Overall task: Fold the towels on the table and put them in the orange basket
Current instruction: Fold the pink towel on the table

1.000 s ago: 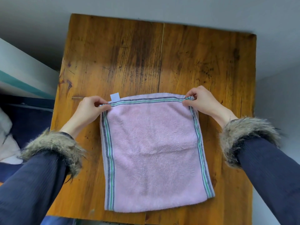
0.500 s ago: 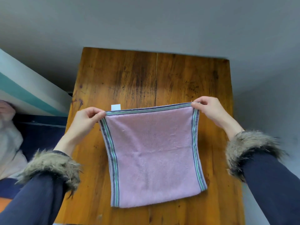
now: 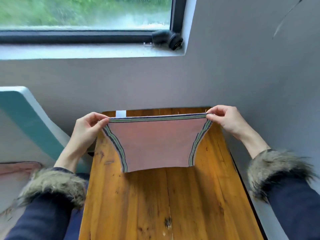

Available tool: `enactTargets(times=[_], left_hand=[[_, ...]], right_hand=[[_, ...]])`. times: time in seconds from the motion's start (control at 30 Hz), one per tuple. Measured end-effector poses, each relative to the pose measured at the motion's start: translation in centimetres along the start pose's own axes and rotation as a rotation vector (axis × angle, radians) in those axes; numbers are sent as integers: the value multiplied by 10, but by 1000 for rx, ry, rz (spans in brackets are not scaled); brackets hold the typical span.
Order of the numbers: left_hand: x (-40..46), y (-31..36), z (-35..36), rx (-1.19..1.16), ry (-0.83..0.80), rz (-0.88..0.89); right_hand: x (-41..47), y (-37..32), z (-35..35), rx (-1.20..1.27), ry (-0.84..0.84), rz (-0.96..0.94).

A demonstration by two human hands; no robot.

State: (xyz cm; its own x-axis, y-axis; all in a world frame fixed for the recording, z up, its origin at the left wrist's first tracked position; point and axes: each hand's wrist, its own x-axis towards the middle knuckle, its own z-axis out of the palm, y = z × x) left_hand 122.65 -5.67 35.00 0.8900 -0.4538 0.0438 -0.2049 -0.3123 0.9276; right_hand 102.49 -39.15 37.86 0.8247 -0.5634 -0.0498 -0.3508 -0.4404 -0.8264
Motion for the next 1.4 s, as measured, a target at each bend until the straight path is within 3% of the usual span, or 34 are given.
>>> enactTargets(times=[0.2, 0.4, 0.6, 0.9, 1.23, 1.4], left_hand=[[3, 42, -17, 40, 19, 146], [0, 50, -25, 105, -1, 197], [3, 42, -25, 288, -49, 140], [35, 47, 0, 425, 33, 6], [52, 79, -3, 239, 242, 177], [21, 49, 4, 212, 218, 135]], right_hand=[[-3, -33, -20, 41, 116, -85], [-7, -41, -23, -246, 66, -90], [-8, -42, -18, -297, 82, -15], [35, -41, -3, -426, 116, 48], [59, -56, -15, -231, 351, -147], [27, -30, 2, -108, 305, -119]])
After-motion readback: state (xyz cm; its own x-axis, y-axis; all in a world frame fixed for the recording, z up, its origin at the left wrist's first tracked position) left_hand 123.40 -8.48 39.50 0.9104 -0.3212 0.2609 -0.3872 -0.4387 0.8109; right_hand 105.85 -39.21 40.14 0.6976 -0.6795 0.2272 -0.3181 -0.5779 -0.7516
